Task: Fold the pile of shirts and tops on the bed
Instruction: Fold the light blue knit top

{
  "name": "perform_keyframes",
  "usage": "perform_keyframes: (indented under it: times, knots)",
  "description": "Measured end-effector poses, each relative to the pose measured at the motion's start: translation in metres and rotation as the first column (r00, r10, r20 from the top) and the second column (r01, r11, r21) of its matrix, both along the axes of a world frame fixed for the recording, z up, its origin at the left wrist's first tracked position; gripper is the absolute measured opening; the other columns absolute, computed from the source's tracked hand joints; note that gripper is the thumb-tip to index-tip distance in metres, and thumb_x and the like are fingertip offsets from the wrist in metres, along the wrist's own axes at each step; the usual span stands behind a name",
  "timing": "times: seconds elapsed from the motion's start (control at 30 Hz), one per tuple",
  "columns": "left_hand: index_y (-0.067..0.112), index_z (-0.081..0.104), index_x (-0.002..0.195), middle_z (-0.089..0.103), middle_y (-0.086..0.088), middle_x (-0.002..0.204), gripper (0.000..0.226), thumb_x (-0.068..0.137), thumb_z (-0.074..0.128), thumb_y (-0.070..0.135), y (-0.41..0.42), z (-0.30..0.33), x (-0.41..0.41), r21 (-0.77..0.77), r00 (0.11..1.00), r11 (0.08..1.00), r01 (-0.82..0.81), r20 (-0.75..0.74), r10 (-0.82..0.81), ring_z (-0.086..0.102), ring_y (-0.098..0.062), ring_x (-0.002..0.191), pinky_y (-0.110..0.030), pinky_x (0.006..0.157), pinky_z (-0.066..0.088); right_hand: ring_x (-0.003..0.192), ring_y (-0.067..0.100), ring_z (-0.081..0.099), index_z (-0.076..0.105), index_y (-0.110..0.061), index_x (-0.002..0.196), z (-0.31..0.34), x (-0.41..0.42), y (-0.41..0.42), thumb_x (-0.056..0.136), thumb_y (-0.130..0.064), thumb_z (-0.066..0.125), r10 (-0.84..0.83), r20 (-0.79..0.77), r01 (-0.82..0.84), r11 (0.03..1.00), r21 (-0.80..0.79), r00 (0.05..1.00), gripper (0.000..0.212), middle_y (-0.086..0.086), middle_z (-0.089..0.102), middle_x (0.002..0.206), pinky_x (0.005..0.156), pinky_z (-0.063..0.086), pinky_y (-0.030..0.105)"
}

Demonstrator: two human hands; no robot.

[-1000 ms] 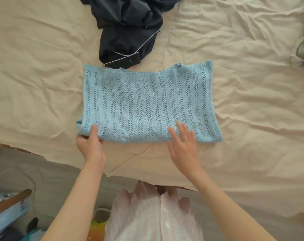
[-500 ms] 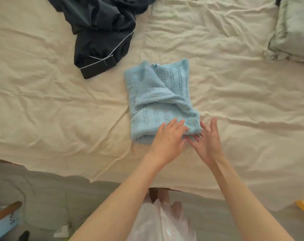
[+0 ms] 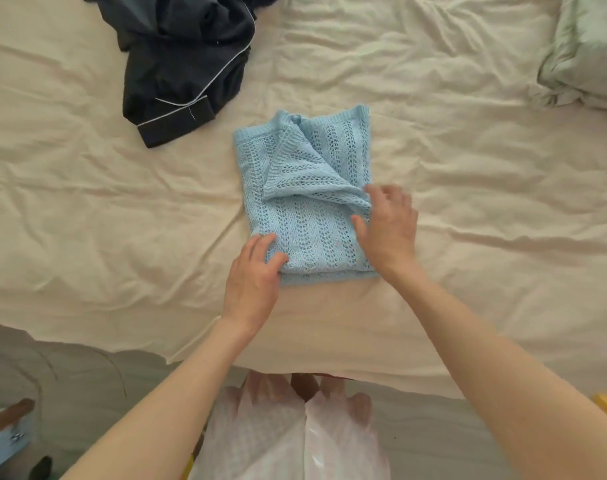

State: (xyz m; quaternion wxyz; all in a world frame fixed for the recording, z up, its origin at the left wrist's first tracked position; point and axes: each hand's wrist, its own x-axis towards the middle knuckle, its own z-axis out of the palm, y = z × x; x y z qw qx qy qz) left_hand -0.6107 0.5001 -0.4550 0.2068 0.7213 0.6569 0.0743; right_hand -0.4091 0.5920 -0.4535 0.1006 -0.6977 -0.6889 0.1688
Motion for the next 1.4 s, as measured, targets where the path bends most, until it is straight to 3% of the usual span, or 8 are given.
perform_keyframes:
  times: [0.1, 0.2, 0.43, 0.67, 0.93, 1.23, 1.33, 1.4]
  knots:
    - [0.009, 0.065, 0.083, 0.059, -0.018, 0.122, 0.027, 0.076, 0.039, 0.011, -0.013, -0.001, 0.002, 0.011, 1.000, 1.000, 0.022, -0.017, -0.022, 0.053, -0.039, 0.116, -0.042, 0.078, 0.053, 0.076, 0.035, 0.059, 0.064, -0.002, 0.086, 0.000, -0.027, 0.010, 0.084, -0.004, 0.054, 0.528, -0.014, -0.528, 0.849, -0.017, 0.849, 0.011, 0.015, 0.062, 0.081, 0.062, 0.050, 0.041]
    - [0.010, 0.065, 0.086, 0.058, -0.016, 0.126, 0.026, 0.078, 0.040, 0.011, -0.022, -0.006, 0.001, -0.001, 0.999, 1.000, 0.015, -0.036, -0.015, 0.052, -0.039, 0.120, -0.042, 0.081, 0.053, 0.111, 0.028, 0.052, 0.058, -0.009, 0.121, -0.007, -0.041, 0.026, 0.097, -0.020, 0.041, 0.652, -0.001, -0.622, 0.723, -0.301, 0.758, 0.031, 0.010, 0.059, 0.116, 0.082, 0.046, 0.039]
    - [0.009, 0.064, 0.096, 0.055, -0.017, 0.130, 0.026, 0.074, 0.052, 0.004, -0.020, -0.012, 0.003, -0.014, 0.998, 1.000, 0.013, -0.053, -0.014, 0.050, -0.039, 0.122, -0.043, 0.084, 0.053, 0.143, 0.022, 0.022, 0.022, -0.011, 0.150, -0.008, 0.006, 0.099, 0.097, -0.022, 0.046, -0.225, -0.230, 0.134, 0.926, -0.353, 0.947, 0.059, 0.008, 0.024, 0.155, 0.115, 0.019, 0.033]
    - [0.020, 0.045, 0.130, 0.046, -0.016, 0.141, 0.078, 0.061, 0.070, -0.008, -0.032, -0.008, -0.001, -0.059, 0.996, 0.997, 0.050, -0.076, -0.054, 0.044, -0.041, 0.127, -0.045, 0.089, 0.049, 0.125, 0.024, 0.042, 0.047, -0.010, 0.134, -0.002, 0.010, 0.012, 0.091, -0.036, 0.057, -0.215, -0.152, 0.162, 0.940, -0.299, 0.965, 0.051, 0.011, 0.048, 0.133, 0.105, 0.032, 0.037]
    - [0.014, 0.051, 0.100, 0.055, -0.017, 0.130, 0.024, 0.081, 0.039, 0.006, -0.013, -0.009, -0.003, 0.060, 1.000, 0.998, 0.009, 0.022, -0.010, 0.050, -0.038, 0.122, -0.045, 0.088, 0.051, 0.099, 0.027, 0.057, 0.059, -0.006, 0.105, -0.008, 0.017, -0.021, 0.084, -0.031, 0.064, -0.595, -0.097, 0.470, 0.715, -0.518, 0.798, 0.034, 0.007, 0.062, 0.100, 0.076, 0.038, 0.030]
    - [0.007, 0.064, 0.098, 0.049, -0.018, 0.137, 0.027, 0.073, 0.059, -0.003, -0.030, -0.017, -0.002, 0.013, 0.992, 0.994, 0.110, 0.057, -0.110, 0.040, -0.036, 0.131, -0.043, 0.095, 0.045, 0.083, 0.022, 0.050, 0.055, -0.007, 0.093, -0.006, 0.041, -0.052, 0.086, -0.023, 0.065, -0.639, -0.121, 0.471, 0.668, -0.576, 0.759, 0.020, 0.005, 0.056, 0.086, 0.070, 0.033, 0.028]
    - [0.002, 0.066, 0.100, 0.046, -0.017, 0.139, 0.025, 0.089, 0.045, 0.008, -0.019, -0.011, 0.005, -0.059, 0.933, 0.981, -0.185, 0.302, 0.194, 0.037, -0.031, 0.132, -0.030, 0.109, 0.027, 0.085, 0.021, 0.057, 0.056, -0.009, 0.096, -0.016, 0.045, -0.056, 0.084, -0.033, 0.068, -0.776, -0.213, 0.451, 0.541, -0.710, 0.594, 0.029, 0.006, 0.062, 0.097, 0.074, 0.047, 0.036]
    - [0.002, 0.057, 0.115, 0.042, -0.011, 0.137, 0.024, 0.094, 0.049, 0.010, -0.007, -0.004, 0.008, -0.312, 0.688, 0.797, -0.517, 0.403, 0.604, 0.040, -0.021, 0.128, -0.019, 0.103, 0.027, 0.090, 0.025, 0.065, 0.061, -0.007, 0.096, -0.019, 0.043, -0.052, 0.086, -0.032, 0.066, -0.860, -0.310, 0.367, 0.464, -0.806, 0.406, 0.027, 0.010, 0.068, 0.101, 0.083, 0.054, 0.044]
